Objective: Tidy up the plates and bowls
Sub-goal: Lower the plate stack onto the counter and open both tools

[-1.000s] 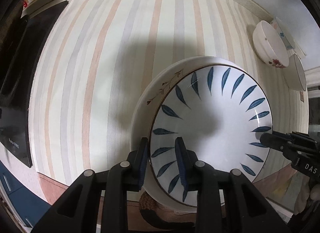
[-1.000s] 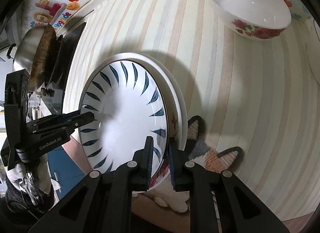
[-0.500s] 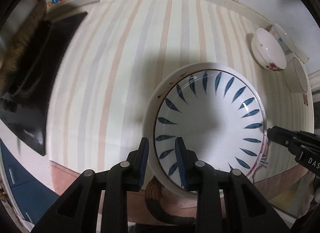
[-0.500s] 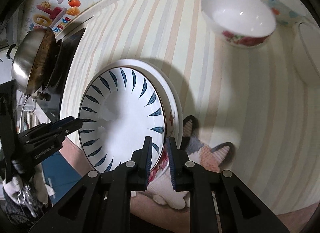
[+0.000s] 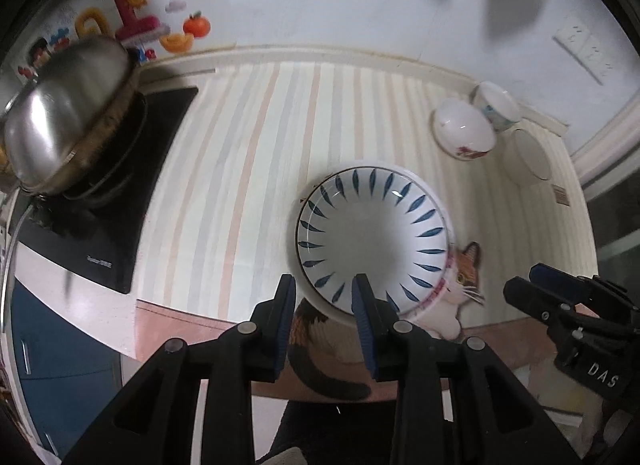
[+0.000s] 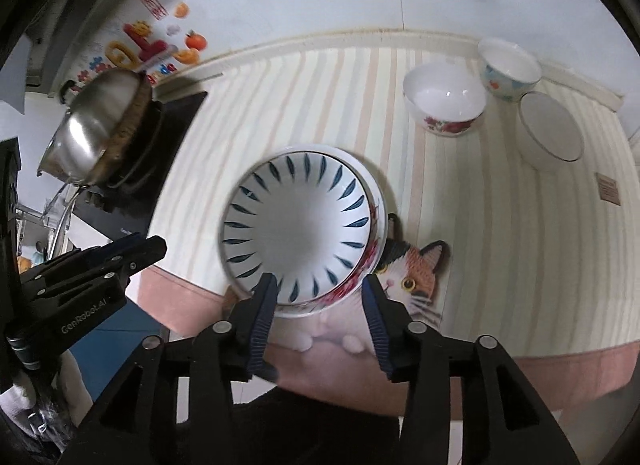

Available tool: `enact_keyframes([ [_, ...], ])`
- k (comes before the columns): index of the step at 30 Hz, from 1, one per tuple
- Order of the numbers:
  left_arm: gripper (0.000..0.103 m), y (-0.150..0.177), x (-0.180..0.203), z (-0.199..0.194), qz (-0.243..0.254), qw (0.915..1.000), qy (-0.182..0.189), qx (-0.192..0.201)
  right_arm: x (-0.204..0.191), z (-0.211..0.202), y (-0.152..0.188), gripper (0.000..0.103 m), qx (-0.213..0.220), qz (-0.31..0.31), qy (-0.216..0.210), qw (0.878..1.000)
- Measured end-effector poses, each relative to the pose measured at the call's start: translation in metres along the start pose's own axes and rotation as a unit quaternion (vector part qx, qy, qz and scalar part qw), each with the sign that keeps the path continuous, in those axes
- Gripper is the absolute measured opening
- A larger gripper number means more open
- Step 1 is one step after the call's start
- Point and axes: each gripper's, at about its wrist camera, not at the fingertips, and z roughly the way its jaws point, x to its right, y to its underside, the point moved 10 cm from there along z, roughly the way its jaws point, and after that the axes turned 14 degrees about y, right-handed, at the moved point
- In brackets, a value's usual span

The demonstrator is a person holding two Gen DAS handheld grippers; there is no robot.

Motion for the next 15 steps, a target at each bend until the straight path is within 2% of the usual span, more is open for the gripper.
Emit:
enact_keyframes([
  [8,0.03,0.018,0.02,-0.059,0.03,0.9987,0.011,0.04,-0.012,-0.068,0.028,0.054,0.049,0.012,0.017,0.999],
  [15,0.032,0.033,0.024,-0.083,0.042,0.9978,0.021,0.047,-0.014,-0.112,0.052,0.055,0.075,0.027,0.032,0.996],
])
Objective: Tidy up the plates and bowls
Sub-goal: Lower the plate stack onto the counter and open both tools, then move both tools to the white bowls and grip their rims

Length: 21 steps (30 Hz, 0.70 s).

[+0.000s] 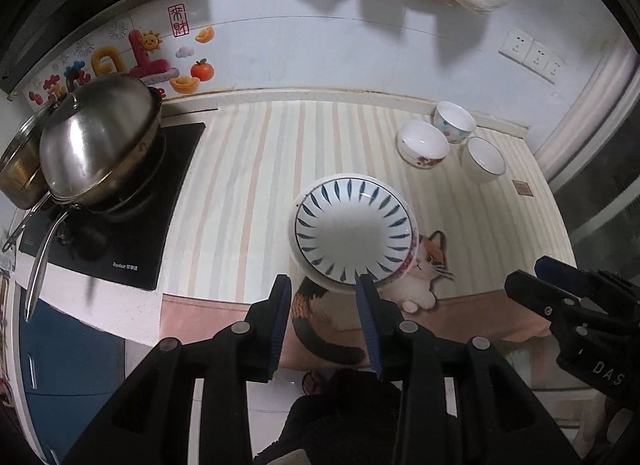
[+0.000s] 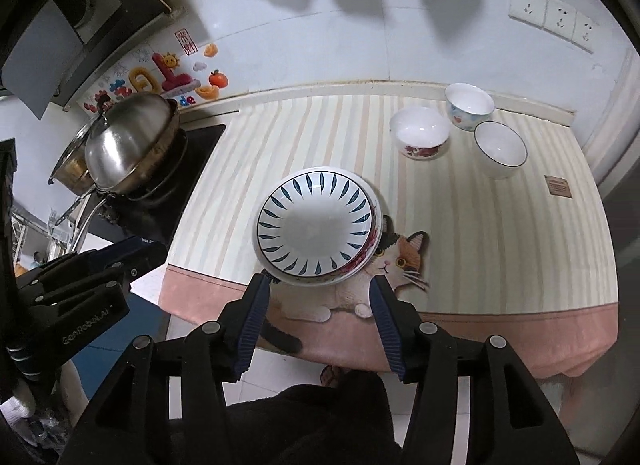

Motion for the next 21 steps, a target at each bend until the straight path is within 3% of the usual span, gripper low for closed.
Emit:
enact_keyframes([
  [4,0.043,0.001,0.003,0.001,0.007,0.9999,0.007,-0.003,0.0,-0.013,0.004,0.062,0.008,0.008,-0.002,1.0],
  [5,0.055,0.001,0.005,0.003,0.007,0.9999,0.009,-0.003,0.0,-0.013,0.004,0.065,0.008,0.01,-0.004,1.0],
  [7,0.069,-0.002,0.008,0.007,0.007,0.9999,0.012,-0.003,0.005,-0.01,0.004,0.069,0.004,0.017,-0.007,1.0],
  [15,0.07,-0.04,0.016,0.051,-0.003,0.9999,0.0,-0.009,0.048,0.027,-0.024,0.069,-0.014,0.062,-0.026,0.998],
  [21,0.07,-0.103,0.029,0.111,-0.01,0.9999,-0.008,-0.011,0.116,0.098,-0.079,0.069,-0.037,0.105,-0.019,0.994],
])
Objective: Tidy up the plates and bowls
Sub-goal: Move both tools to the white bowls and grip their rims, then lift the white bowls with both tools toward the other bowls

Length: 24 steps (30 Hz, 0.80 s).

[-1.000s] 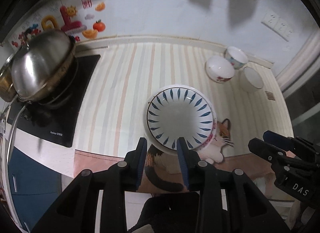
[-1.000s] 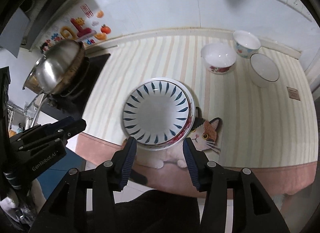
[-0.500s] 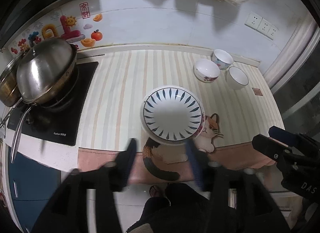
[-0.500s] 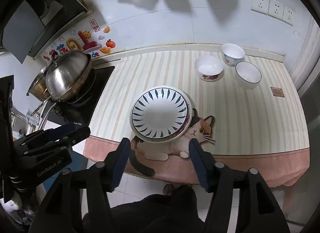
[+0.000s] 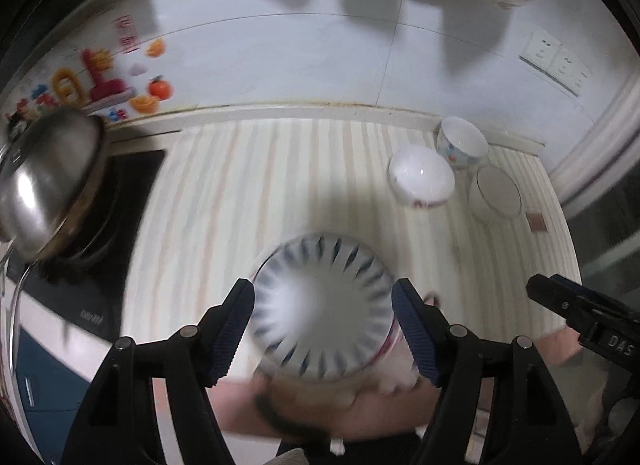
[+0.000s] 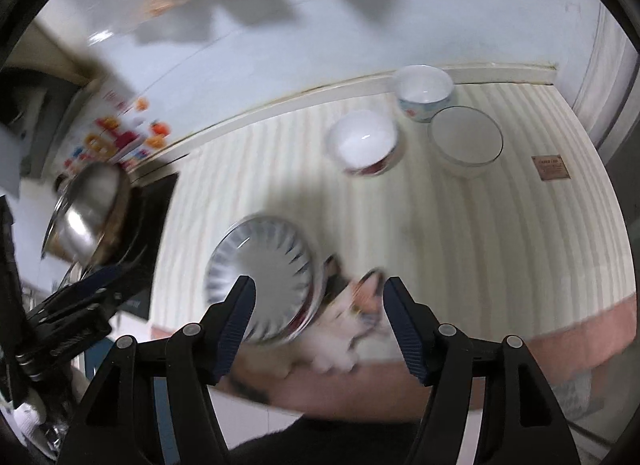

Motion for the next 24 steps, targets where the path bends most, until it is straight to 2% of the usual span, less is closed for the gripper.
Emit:
enact_keyframes([
  [7,0.07,-0.069,0.009,0.115,-0.048,0.9971,0.02,-0.055,0.041,0.106,-0.086,0.069,-0.057,0.016,-0.007,0.998],
  [13,0.07,-0.097,0.009,0.199,-0.062,0.9914,0.027,-0.112,0.044,0.184,-0.132,0.068,-0.104,0.003,-0.017,0.994],
  [15,0.07,-0.103,0.011,0.222,-0.066,0.9894,0.034,-0.124,0.044,0.202,-0.14,0.065,-0.108,-0.008,-0.01,0.994],
  [16,0.068,-0.105,0.012,0.23,-0.067,0.9888,0.037,-0.128,0.043,0.21,-0.142,0.058,-0.112,-0.013,-0.007,0.994],
  [18,0.054,-0.108,0.015,0.245,-0.068,0.9868,0.043,-0.14,0.041,0.224,-0.145,0.048,-0.121,-0.021,-0.002,0.992],
  [20,0.034,-0.106,0.019,0.259,-0.062,0.9842,0.047,-0.159,0.04,0.235,-0.146,0.031,-0.129,-0.031,0.006,0.991],
  [24,0.026,-0.102,0.029,0.279,-0.033,0.9824,0.043,-0.179,0.041,0.259,-0.147,0.019,-0.141,-0.043,0.03,0.989],
])
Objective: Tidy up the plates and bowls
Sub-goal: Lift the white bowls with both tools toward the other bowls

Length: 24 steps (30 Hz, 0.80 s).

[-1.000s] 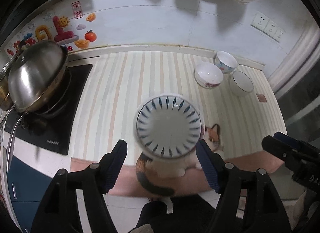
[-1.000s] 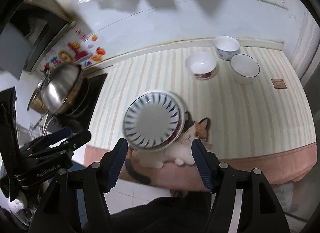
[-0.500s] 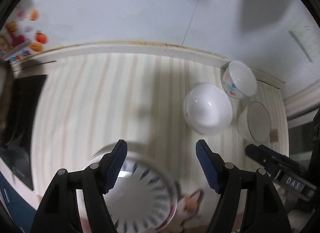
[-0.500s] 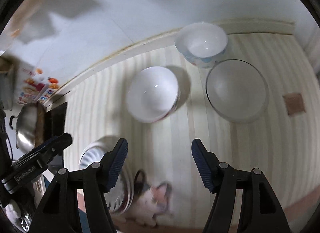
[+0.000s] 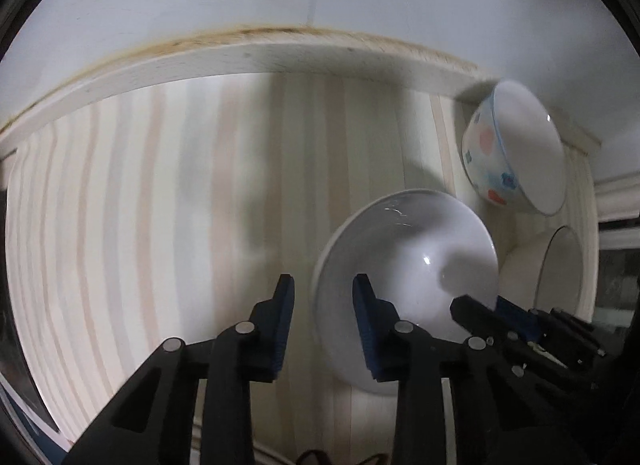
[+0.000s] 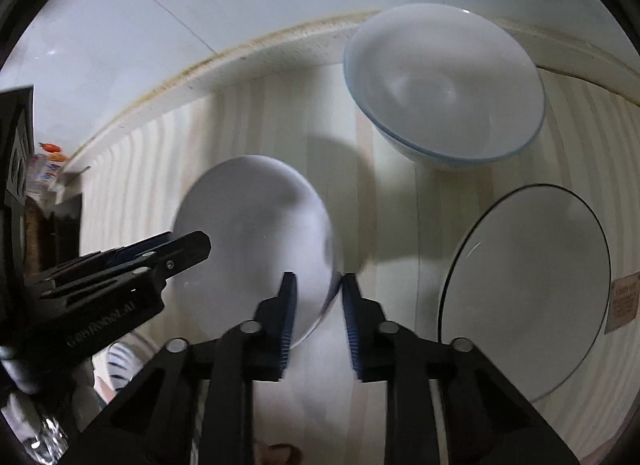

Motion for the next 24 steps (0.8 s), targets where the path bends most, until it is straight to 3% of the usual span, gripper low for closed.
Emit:
enact_keyframes([
  [2,0.024,0.002,0.003,0.001,0.006,1.0,-0.004,-0.002,0.0,0.004,-0.002,0.014,0.0,-0.002,0.005,1.0],
  [11,0.024,0.041,0.026,-0.029,0.027,0.9996,0.005,0.004,0.002,-0.027,0.018,0.013,0.016,-0.011,-0.001,1.0],
  [18,0.024,0.107,0.053,-0.054,0.061,0.998,0.016,0.0,0.02,-0.066,0.077,0.013,0.016,-0.004,-0.02,1.0],
  [24,0.024,0.155,0.068,-0.038,0.064,0.9972,0.028,-0.028,0.038,-0.068,0.135,0.013,-0.003,0.002,-0.019,1.0],
])
